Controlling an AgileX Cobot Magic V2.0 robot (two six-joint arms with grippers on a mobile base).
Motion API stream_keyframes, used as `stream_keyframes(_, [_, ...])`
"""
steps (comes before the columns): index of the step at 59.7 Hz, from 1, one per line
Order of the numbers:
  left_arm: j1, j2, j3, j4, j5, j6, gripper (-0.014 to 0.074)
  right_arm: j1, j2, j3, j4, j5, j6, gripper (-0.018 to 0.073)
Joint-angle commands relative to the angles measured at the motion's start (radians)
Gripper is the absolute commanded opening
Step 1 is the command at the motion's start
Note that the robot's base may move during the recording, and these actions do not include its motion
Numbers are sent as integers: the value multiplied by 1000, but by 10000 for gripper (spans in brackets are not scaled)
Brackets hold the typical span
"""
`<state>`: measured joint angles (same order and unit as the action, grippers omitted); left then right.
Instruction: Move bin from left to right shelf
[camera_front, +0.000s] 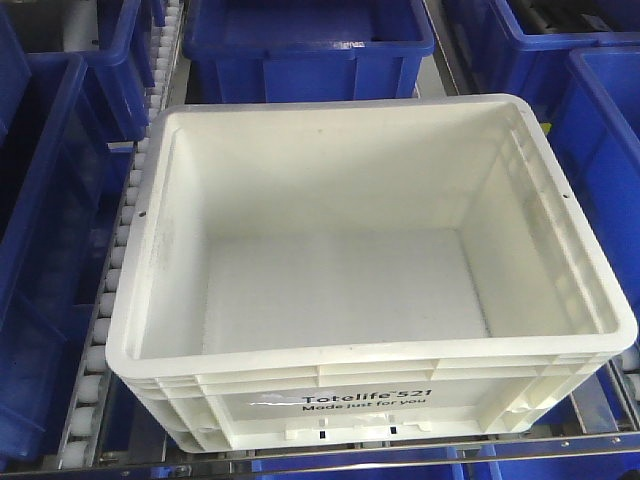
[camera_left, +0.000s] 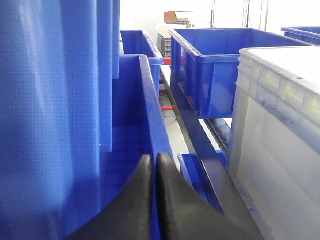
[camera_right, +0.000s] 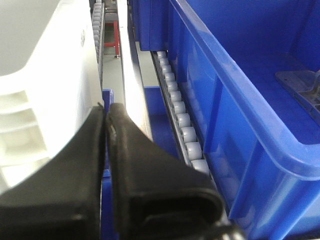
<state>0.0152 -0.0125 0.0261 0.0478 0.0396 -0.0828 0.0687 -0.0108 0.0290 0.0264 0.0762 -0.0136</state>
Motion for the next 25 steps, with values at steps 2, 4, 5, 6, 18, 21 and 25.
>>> stream_keyframes(2, [0, 5, 19, -2, -76, -8, -7, -1, -10, 19, -9, -83, 0, -8])
stream_keyframes(4, [0, 5, 19, -2, -76, -8, -7, -1, -10, 19, -9, -83, 0, -8])
stream_keyframes(5, [0, 5, 19, -2, -76, -8, -7, -1, -10, 19, -9, -83, 0, -8])
stream_keyframes(6, [0, 5, 19, -2, -76, -8, -7, -1, -10, 19, -9, -83, 0, -8])
stream_keyframes(18, [0, 5, 19, -2, -76, -8, -7, -1, -10, 19, -9, -83, 0, -8])
stream_keyframes(21, [0, 5, 19, -2, -76, -8, -7, -1, -10, 19, -9, -83, 0, -8])
stream_keyframes(25, [0, 5, 19, -2, -76, -8, -7, -1, -10, 19, -9, -83, 0, -8])
